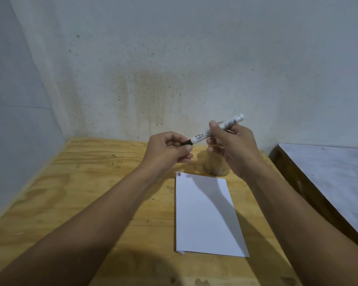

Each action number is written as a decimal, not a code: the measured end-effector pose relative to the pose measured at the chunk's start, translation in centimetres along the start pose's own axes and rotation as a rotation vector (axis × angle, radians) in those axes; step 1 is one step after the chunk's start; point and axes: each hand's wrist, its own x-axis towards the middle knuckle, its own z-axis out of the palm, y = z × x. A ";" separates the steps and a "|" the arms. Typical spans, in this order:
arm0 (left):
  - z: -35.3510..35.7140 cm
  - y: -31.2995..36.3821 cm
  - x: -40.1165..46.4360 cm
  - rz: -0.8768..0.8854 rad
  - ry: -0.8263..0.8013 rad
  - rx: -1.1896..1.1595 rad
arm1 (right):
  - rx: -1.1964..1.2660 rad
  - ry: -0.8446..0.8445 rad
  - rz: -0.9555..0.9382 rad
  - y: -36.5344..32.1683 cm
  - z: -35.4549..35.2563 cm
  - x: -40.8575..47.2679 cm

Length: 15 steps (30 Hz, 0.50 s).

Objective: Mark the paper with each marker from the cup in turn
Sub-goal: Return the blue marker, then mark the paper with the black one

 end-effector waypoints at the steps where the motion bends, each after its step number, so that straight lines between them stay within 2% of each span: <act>1: 0.1 0.0 -0.1 0.012 -0.015 0.028 | -0.001 -0.025 0.016 0.4 0.1 -0.2; 7: 0.0 -0.1 -0.1 -0.014 -0.042 0.143 | -0.054 -0.065 0.019 1.3 0.0 -0.2; 9: -0.3 0.2 0.3 -0.103 -0.047 0.112 | -0.035 -0.035 -0.013 1.4 0.4 0.0; 12: -1.8 0.4 0.9 -0.330 -0.060 -0.003 | 0.027 0.025 -0.064 1.3 -0.1 0.4; 13: -2.6 0.1 1.0 -0.366 -0.069 0.066 | 0.028 0.030 -0.080 1.4 -0.5 0.6; 15: -3.9 -0.9 1.2 -0.328 -0.049 0.311 | -0.011 0.020 -0.082 1.9 -1.2 0.7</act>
